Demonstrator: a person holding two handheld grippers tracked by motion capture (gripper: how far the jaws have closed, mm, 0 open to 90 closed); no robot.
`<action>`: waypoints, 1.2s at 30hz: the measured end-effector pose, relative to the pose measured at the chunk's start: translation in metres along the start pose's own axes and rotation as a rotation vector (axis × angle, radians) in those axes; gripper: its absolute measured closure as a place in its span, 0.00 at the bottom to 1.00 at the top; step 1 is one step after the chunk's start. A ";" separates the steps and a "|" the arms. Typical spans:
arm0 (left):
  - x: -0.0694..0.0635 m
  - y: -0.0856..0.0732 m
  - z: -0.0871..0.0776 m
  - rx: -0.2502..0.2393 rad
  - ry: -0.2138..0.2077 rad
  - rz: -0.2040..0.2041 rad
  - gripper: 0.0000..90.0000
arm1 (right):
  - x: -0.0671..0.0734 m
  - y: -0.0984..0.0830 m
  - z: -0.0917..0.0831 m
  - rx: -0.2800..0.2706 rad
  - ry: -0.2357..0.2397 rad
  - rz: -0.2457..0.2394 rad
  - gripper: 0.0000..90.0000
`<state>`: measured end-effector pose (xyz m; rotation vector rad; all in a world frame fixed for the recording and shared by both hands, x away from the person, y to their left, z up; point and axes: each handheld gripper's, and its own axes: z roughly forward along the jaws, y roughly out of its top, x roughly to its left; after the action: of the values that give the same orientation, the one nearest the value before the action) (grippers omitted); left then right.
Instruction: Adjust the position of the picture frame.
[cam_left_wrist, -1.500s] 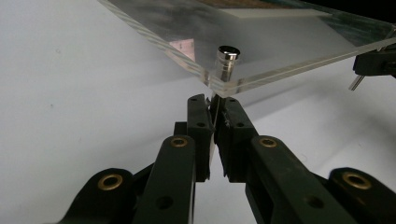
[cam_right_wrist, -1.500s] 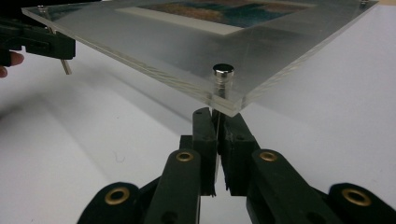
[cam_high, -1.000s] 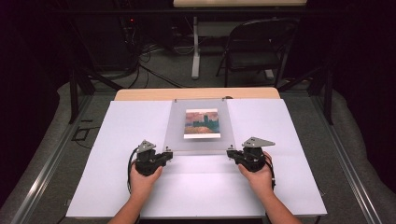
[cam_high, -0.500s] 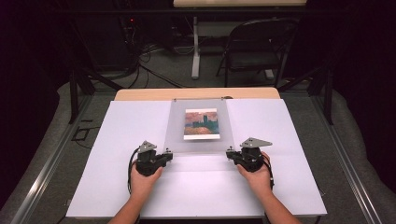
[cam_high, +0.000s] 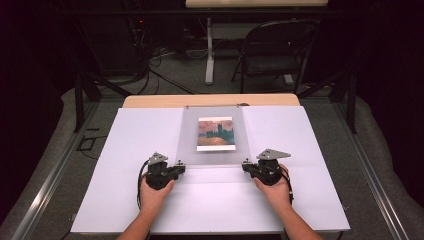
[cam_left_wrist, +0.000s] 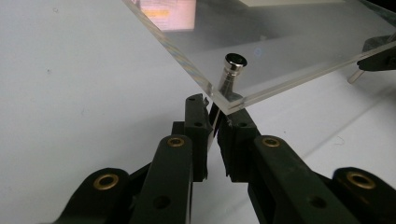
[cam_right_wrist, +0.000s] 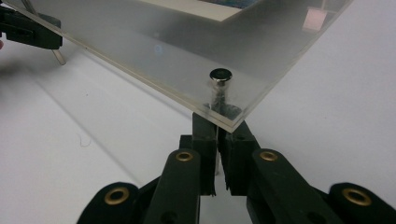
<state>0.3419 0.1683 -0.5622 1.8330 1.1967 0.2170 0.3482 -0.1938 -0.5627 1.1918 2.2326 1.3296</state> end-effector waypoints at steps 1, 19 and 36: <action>0.000 0.000 0.000 0.000 -0.002 -0.001 0.91 | 0.000 0.000 0.000 0.000 0.000 0.000 0.94; -0.010 -0.004 -0.003 -0.041 0.067 0.098 0.47 | 0.006 -0.003 -0.006 0.001 -0.033 -0.024 0.47; -0.014 -0.005 -0.012 -0.040 0.033 0.131 0.42 | 0.014 -0.001 -0.012 0.037 -0.042 -0.082 0.37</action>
<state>0.3243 0.1652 -0.5548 1.8814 1.0879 0.3439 0.3318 -0.1905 -0.5547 1.1166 2.2608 1.2261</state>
